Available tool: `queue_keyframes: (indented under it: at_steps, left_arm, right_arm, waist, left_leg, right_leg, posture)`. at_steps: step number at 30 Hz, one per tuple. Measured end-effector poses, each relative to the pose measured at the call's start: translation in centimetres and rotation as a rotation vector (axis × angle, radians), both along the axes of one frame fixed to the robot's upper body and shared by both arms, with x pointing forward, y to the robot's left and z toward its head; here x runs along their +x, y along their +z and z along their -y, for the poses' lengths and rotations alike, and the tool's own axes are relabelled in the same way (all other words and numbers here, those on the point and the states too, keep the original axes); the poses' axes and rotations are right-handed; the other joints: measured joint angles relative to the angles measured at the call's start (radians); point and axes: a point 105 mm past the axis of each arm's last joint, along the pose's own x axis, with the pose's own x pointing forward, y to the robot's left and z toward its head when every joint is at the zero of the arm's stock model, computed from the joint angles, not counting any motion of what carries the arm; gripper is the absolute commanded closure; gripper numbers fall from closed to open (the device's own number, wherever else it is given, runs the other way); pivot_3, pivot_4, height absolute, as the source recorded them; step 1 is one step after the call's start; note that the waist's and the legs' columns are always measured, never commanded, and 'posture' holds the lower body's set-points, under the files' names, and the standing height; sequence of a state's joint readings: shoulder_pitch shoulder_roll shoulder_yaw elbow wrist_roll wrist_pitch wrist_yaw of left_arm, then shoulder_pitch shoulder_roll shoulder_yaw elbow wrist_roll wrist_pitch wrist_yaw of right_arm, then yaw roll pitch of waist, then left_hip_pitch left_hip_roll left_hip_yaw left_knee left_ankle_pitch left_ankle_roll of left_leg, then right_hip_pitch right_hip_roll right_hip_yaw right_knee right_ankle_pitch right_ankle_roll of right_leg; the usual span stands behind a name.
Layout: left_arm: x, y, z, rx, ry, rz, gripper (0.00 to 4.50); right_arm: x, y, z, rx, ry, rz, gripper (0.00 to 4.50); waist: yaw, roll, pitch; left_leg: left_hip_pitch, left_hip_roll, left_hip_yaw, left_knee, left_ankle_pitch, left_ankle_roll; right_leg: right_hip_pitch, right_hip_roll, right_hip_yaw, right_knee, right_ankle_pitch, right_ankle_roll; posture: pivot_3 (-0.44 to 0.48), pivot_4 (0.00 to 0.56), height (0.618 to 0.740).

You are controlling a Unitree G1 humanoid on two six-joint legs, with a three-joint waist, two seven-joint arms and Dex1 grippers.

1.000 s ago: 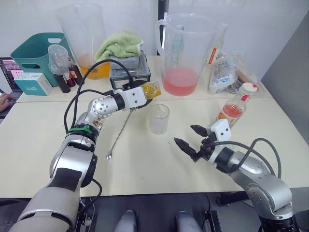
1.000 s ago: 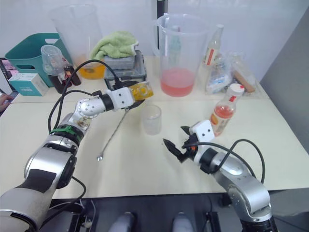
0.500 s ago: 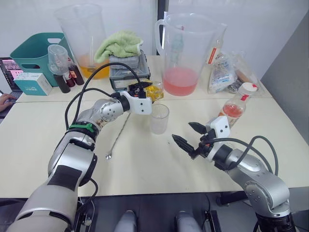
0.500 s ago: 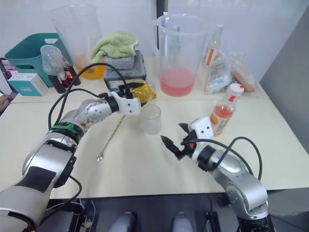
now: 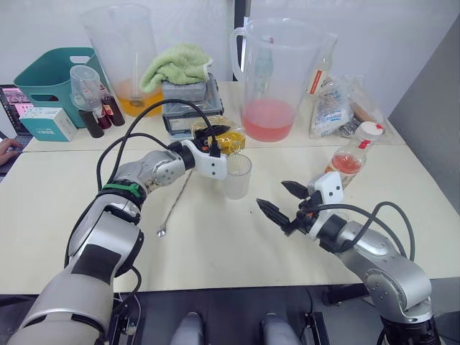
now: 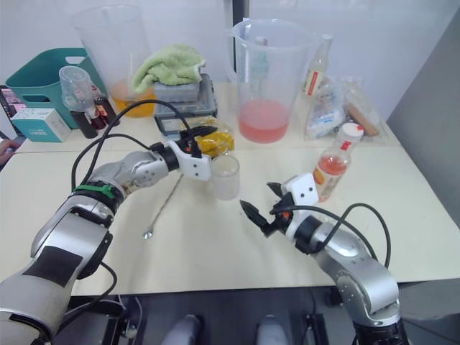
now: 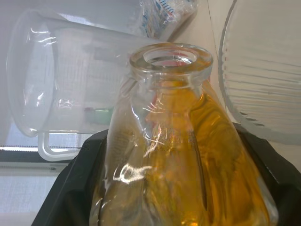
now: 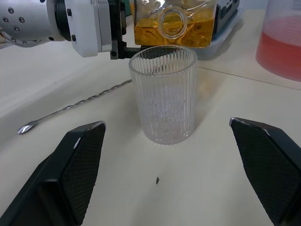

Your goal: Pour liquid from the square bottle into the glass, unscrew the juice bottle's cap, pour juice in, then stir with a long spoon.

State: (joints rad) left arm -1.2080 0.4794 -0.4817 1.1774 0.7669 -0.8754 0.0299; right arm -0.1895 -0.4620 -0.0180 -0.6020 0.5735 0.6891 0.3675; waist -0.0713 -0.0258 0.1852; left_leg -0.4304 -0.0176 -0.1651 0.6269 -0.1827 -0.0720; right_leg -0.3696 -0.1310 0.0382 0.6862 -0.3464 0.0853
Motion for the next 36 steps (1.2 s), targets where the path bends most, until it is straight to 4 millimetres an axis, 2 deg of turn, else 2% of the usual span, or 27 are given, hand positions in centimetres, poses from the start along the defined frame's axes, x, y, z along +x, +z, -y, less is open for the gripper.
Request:
queue_keyframes:
  at_steps: [10, 20, 36]
  left_arm:
    - [-0.13, -0.17, -0.36, 0.042, -0.005, 0.09, 1.68]
    - [-0.32, 0.51, 0.27, 0.071, -0.036, 0.186, 1.68]
    - [0.0, 0.53, -0.01, 0.054, -0.008, 0.173, 1.68]
  right_arm:
    - [-0.05, 0.25, 0.01, 0.003, 0.001, 0.008, 0.0]
    - [-0.18, 0.37, -0.13, 0.021, 0.015, 0.002, 0.0]
    - [-0.07, 0.93, -0.3, 0.026, 0.021, 0.02, 0.0]
  waist:
    - [0.001, 0.0, 0.0]
    - [0.001, 0.0, 0.0]
    - [0.001, 0.0, 0.0]
  left_leg:
    - [0.0, 0.0, 0.0, 0.0, 0.0, 0.0]
    - [0.0, 0.0, 0.0, 0.0, 0.0, -0.001]
    - [0.0, 0.0, 0.0, 0.001, 0.001, -0.001]
  right_leg:
    - [0.0, 0.0, 0.0, 0.0, 0.0, 0.0]
    - [0.0, 0.0, 0.0, 0.0, 0.0, 0.0]
    - [-0.001, 0.0, 0.0, 0.008, 0.0, 0.0]
  posture:
    - [0.0, 0.15, 0.74]
    - [0.0, 0.15, 0.74]
    - [0.0, 0.15, 0.74]
